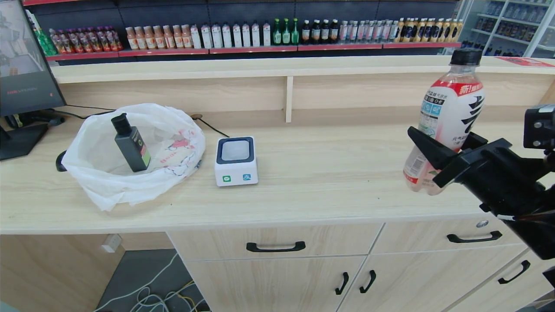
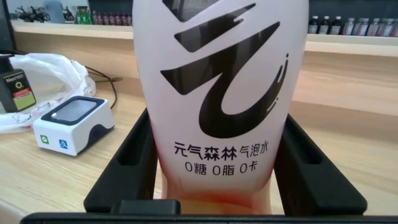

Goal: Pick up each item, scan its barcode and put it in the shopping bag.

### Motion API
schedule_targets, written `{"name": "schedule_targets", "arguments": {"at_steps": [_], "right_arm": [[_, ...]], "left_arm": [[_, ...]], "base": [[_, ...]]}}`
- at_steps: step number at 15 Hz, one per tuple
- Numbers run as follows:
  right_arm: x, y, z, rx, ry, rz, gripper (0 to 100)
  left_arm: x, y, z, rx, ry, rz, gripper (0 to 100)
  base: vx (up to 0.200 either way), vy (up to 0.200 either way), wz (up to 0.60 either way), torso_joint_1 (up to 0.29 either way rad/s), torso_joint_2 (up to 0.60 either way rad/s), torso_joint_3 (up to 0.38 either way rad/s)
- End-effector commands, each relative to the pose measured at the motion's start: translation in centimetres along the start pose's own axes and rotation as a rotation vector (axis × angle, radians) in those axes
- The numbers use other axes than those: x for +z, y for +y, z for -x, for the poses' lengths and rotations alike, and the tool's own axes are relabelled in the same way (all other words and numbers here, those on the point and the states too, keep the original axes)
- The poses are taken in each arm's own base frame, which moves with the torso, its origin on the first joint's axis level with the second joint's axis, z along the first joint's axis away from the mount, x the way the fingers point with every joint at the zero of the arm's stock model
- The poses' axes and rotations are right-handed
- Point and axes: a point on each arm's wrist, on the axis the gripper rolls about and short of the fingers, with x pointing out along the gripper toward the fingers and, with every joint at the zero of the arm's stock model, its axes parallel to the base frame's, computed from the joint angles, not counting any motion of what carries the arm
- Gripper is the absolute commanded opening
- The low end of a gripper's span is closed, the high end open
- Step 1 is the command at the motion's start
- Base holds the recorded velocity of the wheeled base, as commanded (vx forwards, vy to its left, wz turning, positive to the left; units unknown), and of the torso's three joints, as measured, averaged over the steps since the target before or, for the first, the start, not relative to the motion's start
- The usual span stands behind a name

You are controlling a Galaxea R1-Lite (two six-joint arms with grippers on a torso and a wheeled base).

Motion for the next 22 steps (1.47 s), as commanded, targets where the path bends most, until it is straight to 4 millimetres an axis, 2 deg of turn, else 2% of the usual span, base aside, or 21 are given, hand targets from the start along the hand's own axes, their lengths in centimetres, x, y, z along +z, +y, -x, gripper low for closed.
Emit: {"name": "schedule_targets", "arguments": {"at_steps": [1,9,11,22], "right_arm": [[0.6,0.0,0.0,-0.001,-0.022,0.0,0],[-0.2,-0.2,-0.5,-0.008,-0.002,-0.003,0],[-0.5,-0.3,-1.0,-0.008,-0.002,-0.004,0],[-0.5,-0.4,-0.9,-0.009,0.001,-0.007,0]], "left_arm": [[0.0,0.0,0.0,0.001,0.0,0.001,100],[0.0,0.0,0.0,0.001,0.0,-0.001,100],[0.0,0.0,0.0,0.001,0.0,0.001,100],[0.0,0.0,0.0,0.001,0.0,0.002,100]], "base": [[0.0,0.0,0.0,0.0,0.0,0.0],[0.0,0.0,0.0,0.0,0.0,0.0],[0.0,0.2,0.0,-0.002,0.0,0.002],[0.0,0.2,0.0,0.004,0.0,0.002]]}}
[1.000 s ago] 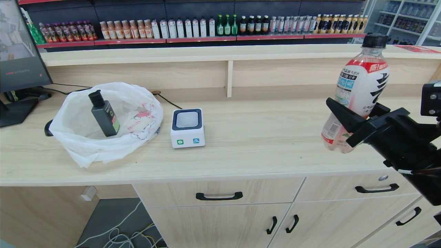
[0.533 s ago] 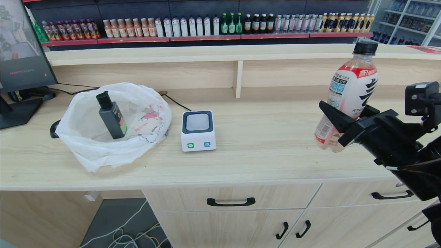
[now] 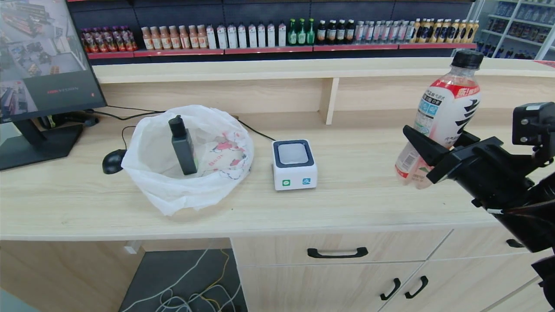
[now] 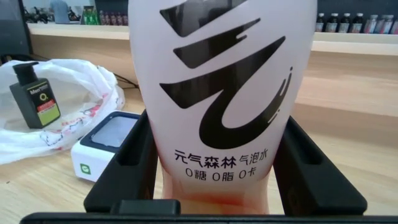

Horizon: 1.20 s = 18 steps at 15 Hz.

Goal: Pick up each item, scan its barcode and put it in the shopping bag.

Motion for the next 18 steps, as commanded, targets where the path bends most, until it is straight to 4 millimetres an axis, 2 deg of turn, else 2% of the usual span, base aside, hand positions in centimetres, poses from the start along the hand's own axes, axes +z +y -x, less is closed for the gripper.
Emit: {"name": "schedule_targets", "arguments": {"at_steps": [1,9,14,18], "right_arm": [[0.1,0.0,0.0,0.0,-0.006,0.0,0],[0.2,0.1,0.7,-0.004,0.002,0.008,0],[1.0,0.1,0.8,-0.006,-0.025,0.023,0],[0.7,0.3,0.8,0.007,-0.014,0.044,0]], "left_arm": [[0.0,0.0,0.0,0.001,0.0,0.001,100],[0.0,0.0,0.0,0.001,0.0,0.001,100],[0.0,0.0,0.0,0.001,0.0,0.001,100],[0.0,0.0,0.0,0.001,0.0,-0.001,100]], "base": [[0.0,0.2,0.0,0.007,0.01,0.002],[0.0,0.2,0.0,0.001,0.0,0.002],[0.0,0.0,0.0,0.0,0.0,0.0],[0.0,0.0,0.0,0.0,0.0,0.0]]}}
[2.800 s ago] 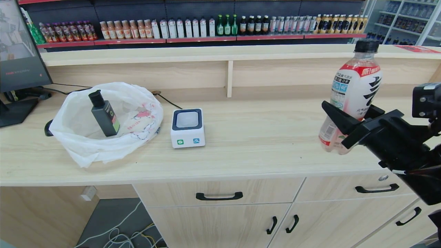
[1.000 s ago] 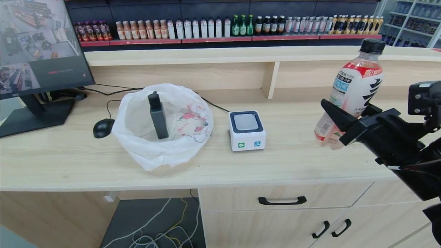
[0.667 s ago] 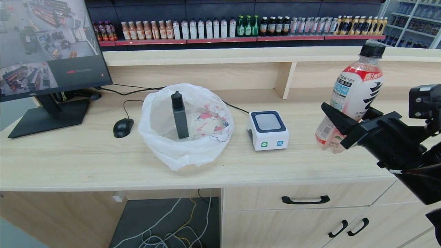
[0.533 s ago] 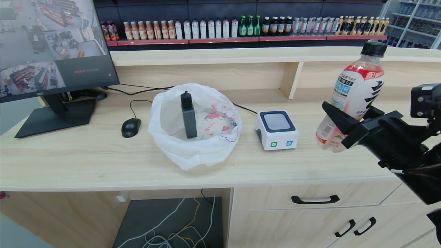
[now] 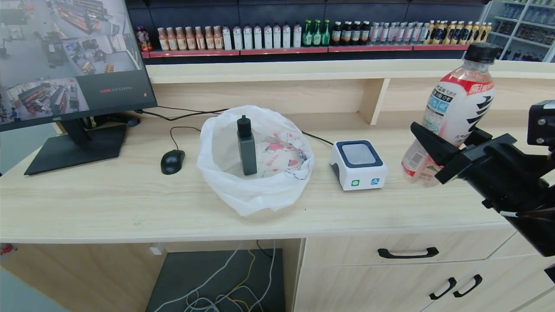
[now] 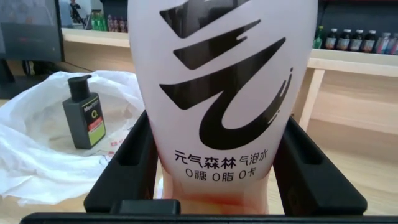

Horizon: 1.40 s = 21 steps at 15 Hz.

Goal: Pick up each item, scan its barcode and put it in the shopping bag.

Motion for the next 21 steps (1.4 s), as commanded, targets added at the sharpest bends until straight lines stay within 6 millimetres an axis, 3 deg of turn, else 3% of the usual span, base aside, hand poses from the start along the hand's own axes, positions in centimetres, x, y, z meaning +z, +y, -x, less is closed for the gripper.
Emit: {"name": "schedule_targets", "arguments": {"at_steps": [1,5,10,15,21], "right_arm": [[-0.4,0.2,-0.1,0.011,0.015,0.006,0],[-0.6,-0.1,-3.3,0.006,-0.043,0.143,0],[-2.4,-0.1,-4.8,0.01,-0.011,0.413,0],[-2.1,-0.3,-7.7,0.05,-0.116,0.563,0],[-4.2,0.1,-9.0,0.256,-0.182,0.698,0]], "left_arm": [[0.0,0.0,0.0,0.0,0.0,0.001,100],[0.0,0.0,0.0,0.0,0.0,0.001,100],[0.0,0.0,0.0,0.0,0.0,0.001,100],[0.0,0.0,0.0,0.0,0.0,0.001,100],[0.0,0.0,0.0,0.0,0.0,-0.001,100]], "base": [[0.0,0.0,0.0,0.0,0.0,0.0],[0.0,0.0,0.0,0.0,0.0,0.0],[0.0,0.0,0.0,0.0,0.0,0.0],[0.0,0.0,0.0,0.0,0.0,0.0],[0.0,0.0,0.0,0.0,0.0,0.0]]}}
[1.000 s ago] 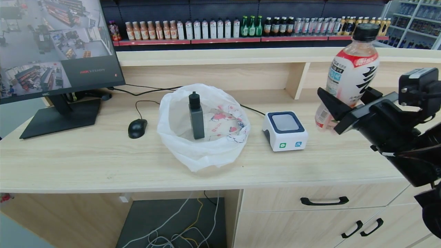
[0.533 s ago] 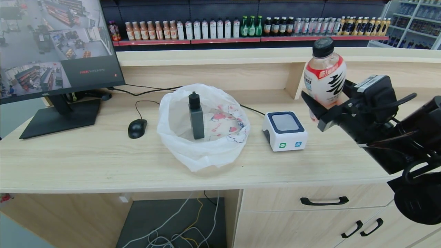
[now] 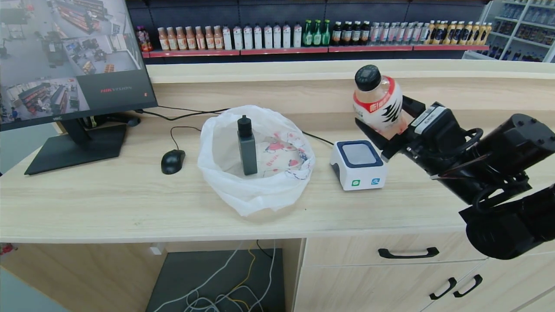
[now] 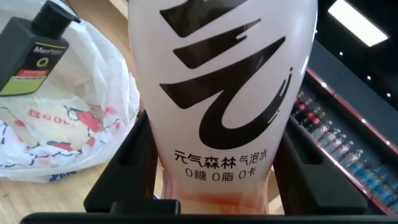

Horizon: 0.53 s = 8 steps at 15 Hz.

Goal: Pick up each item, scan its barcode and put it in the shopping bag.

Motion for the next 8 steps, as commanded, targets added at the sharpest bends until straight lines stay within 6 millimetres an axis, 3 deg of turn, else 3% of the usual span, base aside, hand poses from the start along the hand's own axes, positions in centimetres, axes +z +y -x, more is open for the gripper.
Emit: {"name": "schedule_targets", "arguments": {"at_steps": [1,8], "right_arm": [[-1.0,0.7,-0.6,0.038,-0.02,0.017,0],[-3.6,2.2,-1.6,0.174,-0.121,0.062,0]], "left_arm": [[0.0,0.0,0.0,0.001,0.0,0.001,100],[0.0,0.0,0.0,0.001,0.0,0.001,100]], "base": [[0.0,0.0,0.0,0.0,0.0,0.0],[0.0,0.0,0.0,0.0,0.0,0.0]]}}
